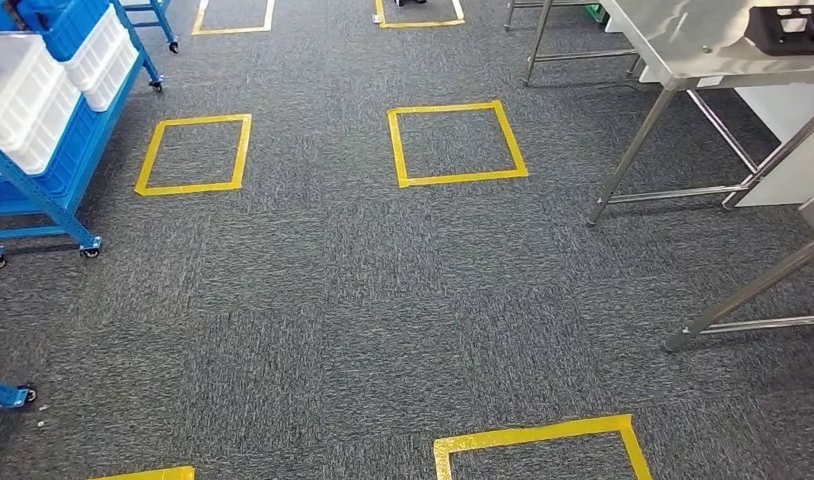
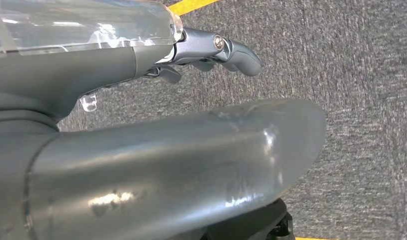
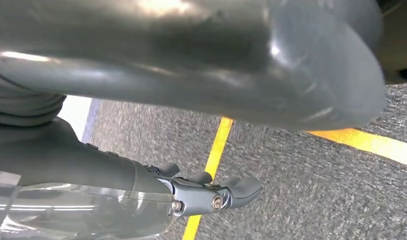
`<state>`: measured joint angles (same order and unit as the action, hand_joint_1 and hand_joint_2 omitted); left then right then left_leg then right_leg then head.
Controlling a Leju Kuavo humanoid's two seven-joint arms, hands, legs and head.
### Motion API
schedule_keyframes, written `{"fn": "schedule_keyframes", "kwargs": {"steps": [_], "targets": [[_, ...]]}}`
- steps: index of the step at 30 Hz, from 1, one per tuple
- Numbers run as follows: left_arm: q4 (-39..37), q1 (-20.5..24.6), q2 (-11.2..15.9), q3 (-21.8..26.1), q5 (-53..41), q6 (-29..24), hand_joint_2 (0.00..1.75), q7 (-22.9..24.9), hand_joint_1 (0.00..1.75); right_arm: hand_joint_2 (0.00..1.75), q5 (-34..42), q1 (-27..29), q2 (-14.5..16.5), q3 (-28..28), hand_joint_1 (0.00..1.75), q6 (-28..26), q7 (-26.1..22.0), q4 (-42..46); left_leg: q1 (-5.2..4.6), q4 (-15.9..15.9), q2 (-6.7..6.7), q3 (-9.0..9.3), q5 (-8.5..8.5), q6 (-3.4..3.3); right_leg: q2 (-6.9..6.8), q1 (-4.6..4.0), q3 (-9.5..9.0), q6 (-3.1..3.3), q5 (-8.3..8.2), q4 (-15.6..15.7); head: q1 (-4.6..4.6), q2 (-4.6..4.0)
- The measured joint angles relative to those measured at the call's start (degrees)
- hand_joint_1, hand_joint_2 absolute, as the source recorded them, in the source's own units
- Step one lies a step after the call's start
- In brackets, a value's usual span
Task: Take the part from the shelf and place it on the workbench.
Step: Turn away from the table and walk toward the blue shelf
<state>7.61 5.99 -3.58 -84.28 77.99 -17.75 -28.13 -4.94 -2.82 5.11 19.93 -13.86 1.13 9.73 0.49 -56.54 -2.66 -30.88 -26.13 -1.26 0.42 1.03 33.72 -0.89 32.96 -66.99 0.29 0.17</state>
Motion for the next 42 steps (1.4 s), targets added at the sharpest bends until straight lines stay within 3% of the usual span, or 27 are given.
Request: {"fn": "schedule_keyframes", "kwargs": {"steps": [2, 4, 6, 8, 10, 11, 12, 13, 15, 17, 18, 19, 21, 22, 24, 25, 27, 28, 29, 30, 32, 34, 36, 37, 39, 40, 42], "targets": [[0.00, 0.10, -0.11, 0.00, 0.01, 0.00, 0.00, 0.00, 0.00, 0.00, 0.02, 0.05, -0.07, 0.00, 0.00, 0.03, 0.03, -0.07, -0.10, -0.78, -1.07, -0.47, -0.19, 0.55, 1.95, 0.28, -3.06, 0.09, -2.62, 6.61, -0.02, 0.00], [0.00, 0.18, -0.20, 0.00, 0.01, 0.03, 0.00, 0.01, 0.00, 0.00, 0.04, 0.04, -0.08, 0.00, 0.00, 0.09, 0.17, -0.14, -0.16, -1.22, -1.93, -1.07, -0.12, 1.30, 2.80, 0.16, -3.74, 0.42, -2.80, 8.58, -0.10, -0.01], [0.00, 0.09, -0.23, -0.01, 0.02, 0.08, 0.00, 0.01, 0.00, 0.00, 0.07, -0.04, -0.08, 0.00, 0.00, 0.25, 0.43, -0.14, 0.00, -1.33, -2.36, -1.51, 0.03, 1.99, 1.72, 0.06, -3.65, 1.08, -3.16, 8.74, -0.15, -0.01], [0.00, 0.03, -0.25, -0.02, 0.04, 0.02, 0.00, 0.03, 0.00, 0.00, 0.10, -0.03, -0.08, 0.00, 0.00, 0.57, 0.62, -0.14, 0.06, -3.52, -0.59, -2.63, -1.47, 2.47, 0.50, 0.13, -3.67, 1.90, -3.49, 9.08, -0.44, 0.00], [0.00, 0.15, -0.25, -0.03, 0.04, -0.10, 0.00, 0.08, 0.00, 0.00, 0.11, 0.11, -0.08, 0.00, 0.00, 0.84, 0.67, -0.14, 0.14, -9.98, 1.56, -5.51, -5.10, 2.83, -0.89, -0.04, -3.56, 2.44, -3.57, 9.18, -0.77, 0.00], [0.00, 0.19, -0.26, -0.04, 0.04, -0.14, 0.00, 0.10, 0.00, 0.00, 0.11, 0.16, -0.09, 0.00, 0.00, 0.91, 0.67, -0.15, 0.22, -13.76, 1.87, -7.20, -6.79, 2.98, -1.63, -0.17, -3.50, 2.58, -3.55, 9.17, -0.82, 0.00], [0.00, 0.16, -0.27, -0.06, 0.05, -0.16, 0.00, 0.12, 0.00, 0.00, 0.10, 0.19, -0.09, 0.00, 0.00, 0.97, 0.67, -0.15, 0.29, -16.57, 2.01, -8.39, -7.71, 3.10, -2.34, -0.27, -3.48, 2.61, -3.53, 9.15, -0.81, 0.00], [0.00, 0.09, -0.28, -0.07, 0.06, -0.18, 0.00, 0.13, 0.00, 0.00, 0.08, 0.19, -0.10, 0.01, 0.00, 1.01, 0.67, -0.16, 0.33, -17.46, 2.13, -8.67, -7.58, 3.15, -3.03, -0.33, -3.48, 2.62, -3.51, 9.14, -0.81, 0.00], [0.00, -0.01, -0.29, -0.09, 0.10, -0.22, 0.00, 0.13, 0.00, 0.00, 0.02, 0.14, -0.10, 0.02, 0.00, 1.09, 0.67, -0.16, 0.35, -12.81, 2.92, -6.03, -4.66, 3.03, -4.31, -0.37, -3.64, 2.49, -3.41, 9.13, -0.82, 0.00], [0.00, 0.14, -0.29, -0.09, 0.13, -0.26, 0.00, 0.12, 0.00, 0.00, -0.04, 0.13, -0.09, 0.04, 0.00, 1.09, 0.67, -0.16, 0.07, -5.02, 5.44, -1.97, -1.84, 2.56, -5.40, -0.51, -3.87, 2.11, -3.18, 9.06, -0.83, 0.00], [0.00, 0.24, -0.29, -0.09, 0.13, -0.27, 0.00, 0.10, 0.00, 0.00, -0.06, 0.13, -0.09, 0.04, 0.00, 1.09, 0.66, -0.16, -0.15, -2.69, 6.32, -0.83, -1.24, 2.23, -5.86, -0.63, -3.96, 1.84, -3.07, 9.02, -0.78, 0.00], [0.00, 0.28, -0.29, -0.09, 0.13, -0.28, 0.00, 0.09, 0.00, 0.00, -0.07, 0.09, -0.09, 0.04, 0.00, 1.09, 0.66, -0.16, -0.38, -1.66, 6.76, -0.50, -1.17, 1.93, -6.35, -0.74, -4.02, 1.57, -2.99, 8.99, -0.76, 0.00], [0.00, 0.15, -0.28, -0.09, 0.16, -0.35, 0.00, 0.07, 0.00, 0.00, -0.10, -0.06, -0.09, 0.05, 0.00, 1.10, 0.64, -0.15, -0.51, -1.39, 5.59, -0.69, -0.89, 1.26, -7.22, -0.76, -4.18, 0.95, -2.86, 9.01, -0.71, 0.00], [0.00, 0.05, -0.29, -0.09, 0.19, -0.39, 0.00, 0.07, 0.00, 0.00, -0.14, -0.11, -0.09, 0.06, 0.00, 1.14, 0.65, -0.15, -0.45, -1.16, 5.00, -0.67, -0.67, 0.90, -6.75, -0.63, -4.19, 0.63, -2.49, 8.70, -0.71, 0.00], [0.00, 0.09, -0.32, -0.09, 0.23, -0.46, 0.00, 0.08, 0.00, 0.00, -0.28, -0.06, -0.10, 0.08, 0.00, 1.37, 0.67, -0.15, -0.26, -0.69, 3.80, -0.56, -0.12, 0.06, -3.93, -0.37, -2.78, 0.15, 0.00, 5.21, -0.48, 0.00], [0.00, 0.18, -0.34, -0.09, 0.23, -0.46, 0.00, 0.09, 0.00, 0.00, -0.36, 0.02, -0.11, 0.09, 0.00, 1.53, 0.69, -0.19, -0.32, -0.65, 3.21, -0.72, 0.03, -0.18, -2.23, -0.28, -1.22, 0.05, 1.86, 1.83, -0.34, 0.00], [0.00, 0.26, -0.35, -0.09, 0.30, -0.42, 0.00, 0.14, 0.00, 0.00, -0.44, 0.12, -0.12, 0.11, 0.00, 1.82, 0.81, -0.27, -0.44, -0.71, 1.82, -0.98, 0.19, -0.44, -0.83, -0.26, 2.41, -0.05, 4.61, -5.22, -0.22, 0.00], [0.00, 0.22, -0.35, -0.09, 0.39, -0.37, 0.00, 0.26, 0.00, 0.00, -0.44, 0.15, -0.13, 0.11, 0.00, 1.90, 0.88, -0.31, -0.49, -0.78, 1.05, -1.03, 0.21, -0.47, -0.68, -0.27, 3.37, -0.09, 4.46, -6.72, -0.22, 0.00], [0.00, 0.16, -0.36, -0.09, 0.50, -0.32, 0.00, 0.46, 0.00, 0.00, -0.44, 0.16, -0.13, 0.11, 0.00, 1.94, 0.94, -0.33, -0.50, -0.90, 0.21, -1.05, 0.21, -0.45, -0.56, -0.24, 3.31, -0.08, 3.15, -6.05, -0.22, 0.00], [0.00, 0.12, -0.35, -0.09, 0.64, -0.27, 0.00, 0.69, 0.00, 0.00, -0.44, 0.18, -0.13, 0.11, 0.00, 1.95, 0.98, -0.33, -0.48, -1.08, -0.62, -1.05, 0.17, -0.39, -0.25, -0.18, 2.28, -0.03, 0.99, -3.36, -0.22, 0.00], [0.00, 0.15, -0.35, -0.09, 0.86, -0.14, 0.00, 1.05, 0.00, 0.00, -0.44, 0.29, -0.16, 0.11, 0.00, 1.95, 1.00, -0.37, -0.50, -1.71, -2.08, -1.34, -0.03, -0.05, 2.32, 0.07, -0.68, 0.21, -2.69, 3.93, -0.21, 0.00], [0.00, 0.22, -0.35, -0.09, 1.04, -0.06, 0.00, 1.17, 0.00, 0.00, -0.44, 0.32, -0.19, 0.11, 0.00, 1.95, 0.87, -0.42, -0.47, -2.15, -3.26, -1.95, -0.08, 0.63, 4.42, 0.11, -1.95, 0.58, -3.64, 7.40, -0.25, 0.00], [-0.01, 0.17, -0.35, -0.09, 1.10, -0.09, 0.00, 1.27, 0.00, 0.00, -0.44, 0.19, -0.18, 0.11, 0.00, 1.97, 0.71, -0.44, -0.33, -2.09, -4.39, -2.43, 0.14, 1.42, 3.68, -0.01, -2.00, 1.17, -3.70, 7.66, -0.27, 0.00], [-0.01, 0.09, -0.33, -0.09, 1.11, -0.10, 0.00, 1.31, 0.00, 0.00, -0.44, 0.17, -0.17, 0.12, 0.00, 1.99, 0.68, -0.44, -0.28, -2.32, -4.02, -2.60, 0.03, 1.70, 2.96, 0.01, -2.14, 1.54, -3.86, 7.93, -0.28, 0.00], [-0.01, 0.06, -0.31, -0.09, 1.14, -0.11, 0.00, 1.37, 0.00, 0.00, -0.44, 0.25, -0.14, 0.13, 0.00, 2.00, 0.64, -0.44, -0.32, -5.20, -1.39, -3.91, -1.89, 2.15, 1.34, 0.16, -2.41, 2.34, -4.14, 8.49, -0.51, 0.00], [0.00, 0.12, -0.30, -0.09, 1.15, -0.11, 0.00, 1.39, 0.00, 0.00, -0.44, 0.36, -0.14, 0.13, 0.00, 2.03, 0.62, -0.45, -0.28, -8.35, 0.30, -5.31, -3.72, 2.35, 0.44, 0.05, -2.47, 2.60, -4.15, 8.60, -0.62, 0.00], [0.00, 0.22, -0.29, -0.09, 1.20, -0.09, 0.00, 1.50, 0.00, 0.00, -0.44, 0.52, -0.14, 0.13, 0.00, 2.08, 0.53, -0.46, -0.03, -15.73, 1.73, -8.73, -7.19, 2.82, -1.40, -0.16, -2.45, 2.86, -4.03, 8.59, -0.75, 0.00]]}}
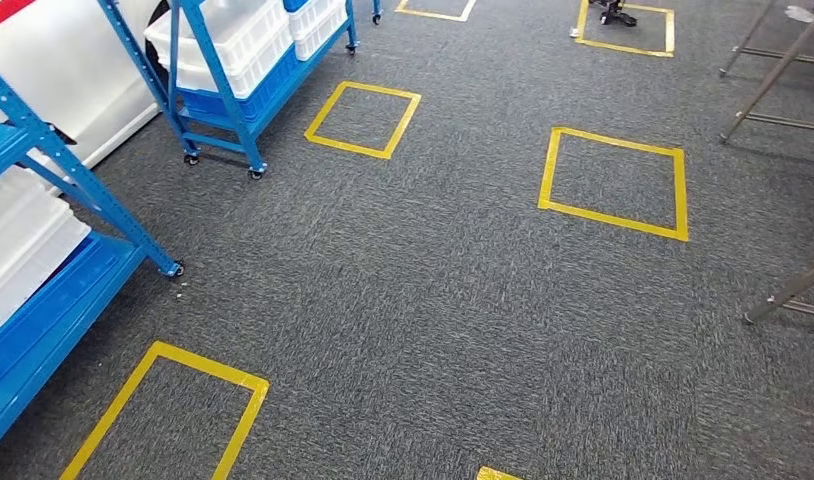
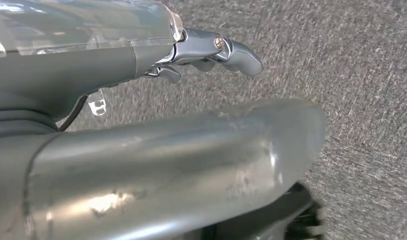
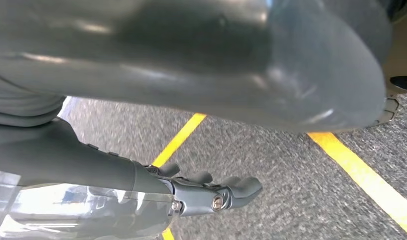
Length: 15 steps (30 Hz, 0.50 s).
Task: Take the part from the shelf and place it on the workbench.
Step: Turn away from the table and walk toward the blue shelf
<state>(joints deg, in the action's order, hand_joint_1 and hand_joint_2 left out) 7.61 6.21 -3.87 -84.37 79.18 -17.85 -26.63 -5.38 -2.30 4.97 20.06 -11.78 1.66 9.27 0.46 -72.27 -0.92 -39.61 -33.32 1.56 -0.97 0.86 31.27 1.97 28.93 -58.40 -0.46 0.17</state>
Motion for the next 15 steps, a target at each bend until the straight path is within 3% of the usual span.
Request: {"fn": "schedule_keyframes", "kwargs": {"steps": [1, 2, 3, 5, 7, 10, 12, 14, 15], "targets": [[0.00, -0.07, 0.01, 0.00, 0.03, -0.01, 0.00, 0.09, 0.00, 0.00, 0.00, 0.03, -0.01, 0.00, 0.00, 0.03, -0.06, -0.01, 0.17, -2.06, 0.22, -0.89, -0.52, 0.19, -0.86, -0.06, 0.00, 0.01, 0.07, -0.02, 0.00, 0.00], [0.00, -0.18, 0.01, 0.00, 0.07, -0.03, 0.00, 0.21, 0.00, 0.00, 0.00, 0.02, -0.01, 0.00, 0.00, 0.04, -0.11, -0.01, 0.32, -1.95, 0.43, -0.70, 0.06, 0.33, -1.65, -0.09, -0.03, -0.03, 0.15, -0.05, -0.01, 0.00], [-0.01, -0.28, 0.02, 0.00, 0.11, -0.07, 0.00, 0.33, 0.00, 0.00, 0.00, -0.01, 0.00, 0.00, 0.00, 0.05, -0.15, -0.01, 0.44, 0.47, 0.82, 0.68, 1.57, 0.42, -2.37, -0.09, -0.11, -0.13, 0.25, -0.09, -0.01, 0.01], [-0.01, -0.30, 0.04, 0.00, 0.20, -0.13, 0.00, 0.50, 0.00, 0.00, 0.00, -0.05, 0.01, 0.00, 0.00, 0.07, -0.20, -0.01, 0.44, 8.41, 2.87, 5.08, 4.89, 0.29, -3.67, -0.19, -0.38, -0.56, 0.55, -0.19, -0.03, 0.00], [0.00, -0.19, 0.06, 0.00, 0.21, -0.16, 0.00, 0.58, 0.00, 0.00, 0.00, -0.08, -0.01, 0.00, 0.00, 0.11, -0.22, -0.01, 0.18, 13.07, 4.37, 7.50, 6.19, -0.31, -4.61, -0.38, -0.66, -1.17, 0.83, -0.27, 0.07, 0.00], [-0.02, -0.36, 0.19, -0.08, 0.13, -0.39, 0.00, 0.86, 0.00, 0.00, 0.00, -0.42, 0.03, 0.03, 0.00, 0.43, -0.26, 0.03, -0.08, 13.94, 3.20, 7.58, 6.40, -1.51, -5.53, -0.23, -1.30, -2.25, 1.07, -0.11, 0.14, 0.01], [-0.02, -0.38, 0.26, -0.17, 0.10, -0.63, 0.00, 1.07, 0.00, 0.00, 0.00, -0.46, 0.04, 0.05, 0.00, 0.63, -0.33, 0.07, 0.08, 14.66, 2.08, 7.99, 6.91, -2.41, -3.42, 0.08, -0.65, -2.81, 2.82, -2.22, 0.29, 0.00], [-0.02, -0.21, 0.27, -0.22, 0.16, -0.87, 0.00, 1.21, 0.00, 0.00, 0.00, -0.33, 0.02, 0.06, 0.00, 0.80, -0.40, 0.08, 0.06, 14.90, 0.94, 8.00, 7.24, -2.92, -0.33, 0.21, 2.46, -2.94, 6.35, -8.59, 0.56, 0.00], [-0.02, -0.15, 0.27, -0.24, 0.21, -0.93, 0.00, 1.28, 0.00, 0.00, 0.00, -0.27, 0.00, 0.05, 0.00, 0.86, -0.40, 0.07, -0.04, 14.88, 0.26, 7.90, 7.28, -3.01, 0.37, 0.19, 4.43, -2.91, 7.81, -12.30, 0.63, 0.00]]}}
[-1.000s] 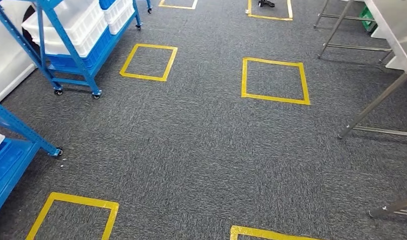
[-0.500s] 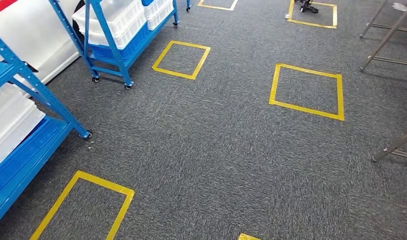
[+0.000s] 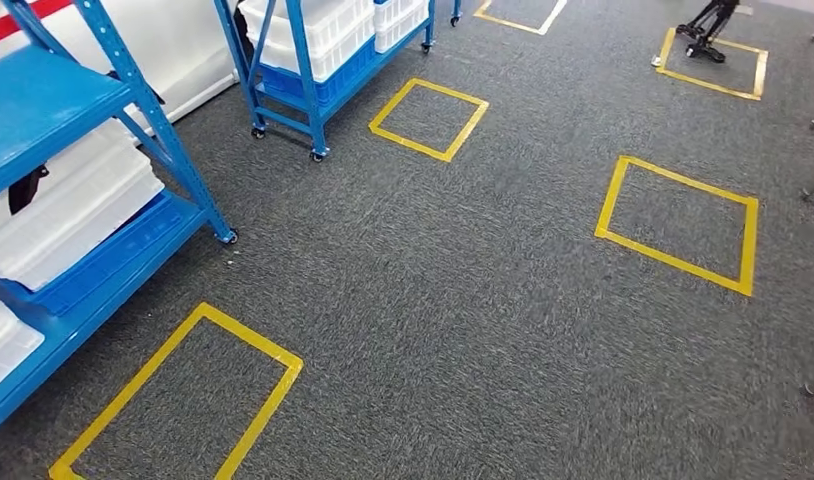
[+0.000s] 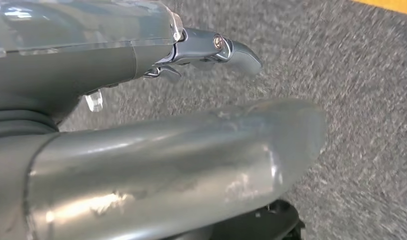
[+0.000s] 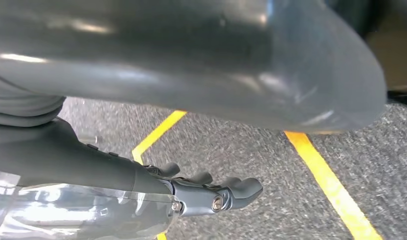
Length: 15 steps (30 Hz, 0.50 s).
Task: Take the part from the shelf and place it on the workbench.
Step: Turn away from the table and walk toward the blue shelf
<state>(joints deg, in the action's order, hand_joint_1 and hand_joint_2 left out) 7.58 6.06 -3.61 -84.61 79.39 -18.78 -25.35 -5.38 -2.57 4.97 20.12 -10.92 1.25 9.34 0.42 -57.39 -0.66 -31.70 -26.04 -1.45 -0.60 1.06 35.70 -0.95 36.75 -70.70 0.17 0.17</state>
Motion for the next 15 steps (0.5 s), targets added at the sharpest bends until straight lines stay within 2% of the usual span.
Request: {"fn": "schedule_keyframes", "kwargs": {"steps": [1, 2, 3, 4, 6, 7, 8, 10, 11, 12, 14, 15], "targets": [[0.00, -0.01, 0.00, -0.02, 0.11, -0.02, 0.00, 0.08, 0.00, 0.00, 0.00, 0.04, -0.02, 0.00, 0.00, 0.04, -0.01, -0.01, -0.11, -0.04, -0.77, -0.03, 0.01, -0.04, 0.30, -0.01, 1.48, 0.04, 0.47, -2.56, 0.03, 0.00], [0.00, -0.04, 0.00, -0.03, 0.28, 0.03, 0.00, 0.17, 0.00, 0.00, 0.00, 0.08, -0.03, 0.00, 0.00, 0.05, -0.01, -0.01, -0.20, -0.11, -1.58, -0.01, 0.00, -0.05, 0.43, -0.03, 2.09, 0.14, -0.21, -3.21, 0.03, 0.00], [0.00, -0.07, 0.00, -0.04, 0.52, 0.10, 0.00, 0.27, 0.00, 0.00, 0.00, 0.11, -0.03, 0.01, 0.00, 0.07, -0.01, -0.01, -0.25, -0.20, -2.46, 0.04, -0.03, -0.02, 0.64, -0.04, 1.64, 0.31, -2.01, -1.59, 0.02, 0.00], [0.00, -0.07, 0.00, -0.04, 0.81, 0.24, 0.00, 0.37, 0.00, 0.00, 0.00, 0.14, -0.03, 0.01, 0.00, 0.08, -0.02, -0.01, -0.27, -0.34, -3.30, 0.09, -0.09, 0.05, 1.26, -0.04, 0.28, 0.51, -4.48, 1.91, 0.03, 0.01], [0.00, 0.00, -0.03, -0.02, 1.46, 0.67, 0.00, 0.47, 0.00, 0.00, 0.00, 0.23, -0.05, 0.01, 0.00, 0.08, -0.08, -0.04, -0.36, -0.72, -4.72, -0.04, -0.27, 0.41, 3.65, -0.04, -2.51, 0.93, -7.74, 8.85, 0.02, 0.01], [0.00, 0.02, -0.04, 0.02, 1.78, 0.90, 0.00, 0.49, 0.00, 0.00, 0.00, 0.21, -0.07, 0.01, 0.00, 0.08, -0.13, -0.05, -0.36, -0.85, -5.25, -0.21, -0.33, 0.68, 4.44, -0.11, -3.24, 1.08, -8.32, 10.74, 0.01, 0.01], [0.00, 0.02, -0.06, 0.12, 2.18, 1.13, 0.00, 0.48, 0.00, 0.00, 0.00, 0.13, -0.08, 0.01, 0.00, 0.07, -0.18, -0.07, -0.33, -0.87, -5.72, -0.43, -0.33, 1.00, 4.73, -0.21, -3.45, 1.24, -8.23, 11.34, -0.01, 0.01], [0.00, -0.08, -0.05, 0.44, 2.95, 1.55, 0.00, 0.40, 0.00, 0.00, 0.00, -0.13, -0.03, 0.01, 0.00, 0.06, -0.26, -0.07, -0.21, -0.75, -6.46, -0.67, -0.28, 1.68, 3.53, -0.22, -3.65, 1.75, -8.45, 11.72, 0.01, 0.01], [0.00, -0.13, -0.04, 0.61, 3.29, 1.75, 0.00, 0.33, 0.00, 0.00, 0.00, -0.17, 0.00, 0.01, 0.00, 0.06, -0.28, -0.07, -0.26, -1.14, -5.74, -0.86, -0.61, 1.96, 2.92, -0.12, -3.82, 2.13, -8.56, 12.03, 0.01, 0.01], [0.00, -0.12, -0.04, 0.75, 3.54, 1.89, 0.00, 0.26, 0.00, 0.00, 0.00, -0.15, 0.03, 0.01, 0.00, 0.06, -0.30, -0.07, -0.31, -2.52, -4.39, -1.47, -1.57, 2.20, 2.14, -0.02, -3.96, 2.53, -8.68, 12.34, -0.10, 0.01], [0.00, 0.03, -0.04, 0.95, 3.82, 1.99, 0.00, 0.17, 0.00, 0.00, 0.00, 0.06, 0.05, 0.01, 0.00, 0.10, -0.31, -0.08, -0.25, -8.71, -1.12, -4.34, -5.15, 2.59, 0.49, -0.12, -4.11, 3.13, -8.67, 12.62, -0.33, 0.01], [0.00, 0.09, -0.05, 1.05, 3.91, 1.99, 0.00, 0.15, 0.00, 0.00, 0.00, 0.15, 0.05, 0.01, 0.00, 0.13, -0.30, -0.08, -0.10, -12.62, -0.37, -6.23, -7.00, 2.80, -0.38, -0.23, -4.11, 3.29, -8.59, 12.61, -0.44, 0.01]]}}
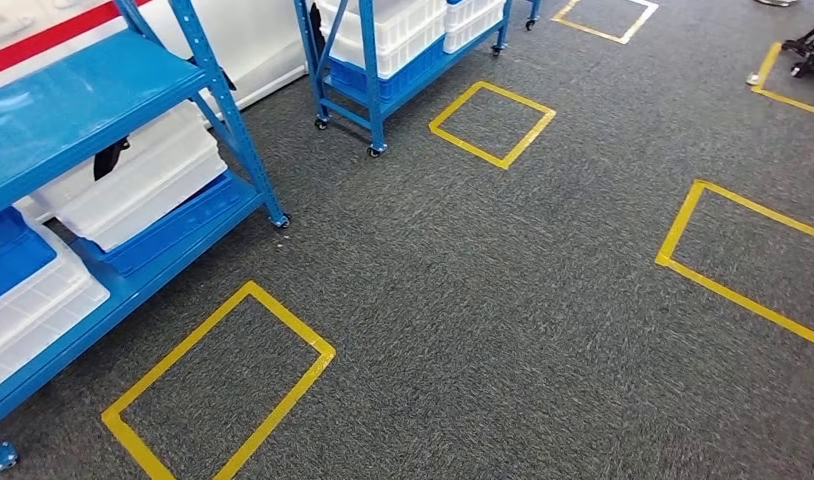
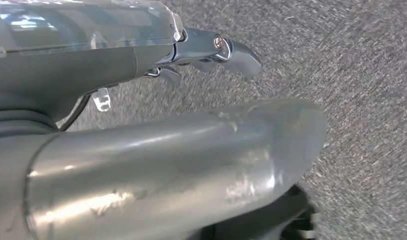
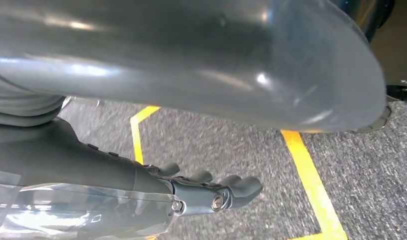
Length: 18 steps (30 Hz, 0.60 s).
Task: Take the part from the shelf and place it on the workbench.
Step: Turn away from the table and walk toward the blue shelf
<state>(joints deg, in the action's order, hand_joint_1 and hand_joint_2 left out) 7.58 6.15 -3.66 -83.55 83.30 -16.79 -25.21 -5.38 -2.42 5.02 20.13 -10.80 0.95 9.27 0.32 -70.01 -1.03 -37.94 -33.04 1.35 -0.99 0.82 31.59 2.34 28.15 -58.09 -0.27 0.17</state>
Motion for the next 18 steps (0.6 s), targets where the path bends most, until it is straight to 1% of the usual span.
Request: {"fn": "schedule_keyframes", "kwargs": {"steps": [1, 2, 3, 4, 5, 6, 7, 8, 9, 10, 11, 12, 13, 14, 15, 16, 17, 18], "targets": [[0.00, -0.01, -0.01, 0.12, 0.08, 0.02, 0.00, -0.01, 0.00, 0.00, 0.00, 0.07, -0.01, 0.00, 0.00, 0.03, 0.01, 0.00, 0.15, -3.01, 0.29, -1.44, -1.06, 0.18, -0.84, -0.09, -0.02, 0.05, 0.09, -0.02, 0.02, 0.00], [0.00, -0.08, -0.01, 0.26, 0.20, 0.05, 0.00, -0.01, 0.00, 0.00, 0.00, 0.09, -0.01, 0.00, 0.00, 0.05, 0.01, 0.00, 0.27, -4.19, 0.47, -1.97, -1.04, 0.33, -1.63, -0.14, -0.06, 0.03, 0.19, -0.05, 0.02, 0.00], [0.00, -0.16, -0.01, 0.42, 0.32, 0.10, 0.00, 0.00, 0.00, 0.00, 0.00, 0.08, -0.01, 0.01, 0.00, 0.07, 0.01, 0.00, 0.36, -3.13, 0.68, -1.37, 0.04, 0.42, -2.35, -0.15, -0.15, -0.04, 0.31, -0.08, 0.00, -0.01], [0.00, -0.21, -0.01, 0.59, 0.44, 0.16, 0.00, 0.01, 0.00, 0.00, 0.00, 0.06, 0.01, 0.01, 0.00, 0.09, 0.01, 0.00, 0.41, 0.05, 1.19, 0.32, 1.91, 0.44, -3.04, -0.15, -0.32, -0.17, 0.46, -0.13, 0.00, -0.01], [0.00, -0.21, 0.00, 0.75, 0.52, 0.23, 0.00, 0.00, 0.00, 0.00, 0.00, 0.05, 0.02, 0.02, 0.00, 0.09, 0.01, 0.00, 0.39, 4.29, 2.43, 2.55, 3.81, 0.34, -3.67, -0.16, -0.54, -0.36, 0.65, -0.18, -0.01, -0.01], [0.00, -0.13, 0.01, 0.91, 0.57, 0.31, 0.00, 0.00, 0.00, 0.00, 0.00, 0.05, 0.04, 0.02, 0.00, 0.09, 0.01, 0.00, 0.24, 7.97, 3.60, 4.47, 5.18, 0.09, -4.23, -0.26, -0.74, -0.64, 0.88, -0.29, 0.02, -0.01], [0.00, -0.03, 0.01, 1.06, 0.60, 0.39, 0.00, -0.02, 0.00, 0.00, 0.00, 0.04, 0.05, 0.02, 0.00, 0.09, 0.01, 0.00, 0.05, 10.49, 4.46, 5.74, 5.95, -0.26, -4.71, -0.37, -0.93, -0.94, 1.07, -0.36, 0.07, 0.00], [0.00, 0.02, 0.01, 1.16, 0.62, 0.49, 0.00, -0.03, 0.00, 0.00, 0.00, -0.02, 0.06, 0.02, 0.00, 0.08, 0.01, 0.00, -0.15, 11.61, 4.89, 6.21, 6.09, -0.61, -5.16, -0.47, -1.10, -1.24, 1.20, -0.38, 0.12, 0.00], [0.00, 0.02, 0.01, 1.25, 0.63, 0.57, 0.00, -0.03, 0.00, 0.00, 0.00, -0.10, 0.08, 0.02, 0.00, 0.08, 0.01, 0.00, -0.35, 11.73, 4.41, 6.15, 6.05, -0.98, -5.60, -0.53, -1.28, -1.53, 1.27, -0.31, 0.17, -0.01], [0.00, -0.04, 0.02, 1.31, 0.64, 0.63, 0.00, -0.04, 0.00, 0.00, 0.00, -0.22, 0.10, 0.02, 0.00, 0.08, 0.01, 0.02, -0.28, 11.94, 3.75, 6.26, 6.20, -1.36, -5.95, -0.51, -1.47, -1.83, 1.35, -0.21, 0.18, -0.01], [0.00, -0.11, 0.02, 1.36, 0.64, 0.68, 0.00, -0.04, 0.00, 0.00, 0.00, -0.33, 0.12, 0.02, 0.00, 0.07, 0.01, 0.03, -0.18, 12.22, 3.18, 6.41, 6.39, -1.70, -5.37, -0.38, -1.60, -2.17, 1.65, -0.38, 0.22, -0.01], [0.00, -0.12, 0.02, 1.43, 0.66, 0.71, 0.00, -0.04, 0.00, 0.00, 0.00, -0.36, 0.13, 0.02, 0.00, 0.07, 0.00, 0.05, -0.04, 12.50, 2.59, 6.57, 6.62, -2.12, -4.05, -0.26, -1.33, -2.44, 2.45, -1.29, 0.29, -0.01], [0.00, -0.06, 0.01, 1.54, 0.68, 0.75, 0.00, -0.04, 0.00, 0.00, 0.00, -0.34, 0.13, 0.02, 0.00, 0.07, -0.01, 0.07, 0.13, 12.75, 1.98, 6.71, 6.86, -2.47, -2.36, -0.15, -0.42, -2.65, 3.89, -3.41, 0.41, 0.00], [0.00, 0.03, -0.01, 1.70, 0.71, 0.81, 0.00, -0.04, 0.00, 0.00, 0.00, -0.27, 0.10, 0.02, 0.00, 0.07, -0.01, 0.07, 0.13, 12.82, 1.38, 6.64, 6.97, -2.67, -0.58, -0.04, 1.14, -2.75, 5.73, -6.73, 0.53, 0.00], [0.00, 0.11, -0.01, 1.91, 0.77, 0.89, 0.00, -0.03, 0.00, 0.00, 0.00, -0.18, 0.08, 0.02, 0.00, 0.07, -0.01, 0.06, 0.11, 12.81, 0.70, 6.57, 7.03, -2.81, 0.37, -0.04, 3.19, -2.77, 7.59, -10.72, 0.61, 0.00], [0.00, 0.14, -0.02, 2.13, 0.81, 0.94, 0.00, -0.02, 0.00, 0.00, 0.00, -0.12, 0.06, 0.02, 0.00, 0.07, -0.01, 0.05, 0.06, 12.78, -0.07, 6.53, 7.05, -2.85, 0.73, -0.05, 5.12, -2.79, 8.76, -14.27, 0.64, 0.00], [0.00, 0.12, -0.01, 2.32, 0.86, 0.98, 0.00, -0.01, 0.00, 0.00, 0.00, -0.08, 0.04, 0.02, 0.00, 0.07, 0.00, 0.05, 0.02, 12.74, -0.88, 6.55, 7.05, -2.86, 0.84, -0.06, 6.38, -2.78, 8.80, -16.24, 0.64, 0.00], [0.00, 0.09, -0.01, 2.47, 0.89, 0.99, 0.00, 0.00, 0.00, 0.00, 0.00, -0.06, 0.03, 0.02, 0.00, 0.07, 0.00, 0.04, 0.00, 12.68, -1.72, 6.59, 7.03, -2.83, 0.91, -0.04, 6.64, -2.72, 7.65, -16.04, 0.64, 0.00]]}}
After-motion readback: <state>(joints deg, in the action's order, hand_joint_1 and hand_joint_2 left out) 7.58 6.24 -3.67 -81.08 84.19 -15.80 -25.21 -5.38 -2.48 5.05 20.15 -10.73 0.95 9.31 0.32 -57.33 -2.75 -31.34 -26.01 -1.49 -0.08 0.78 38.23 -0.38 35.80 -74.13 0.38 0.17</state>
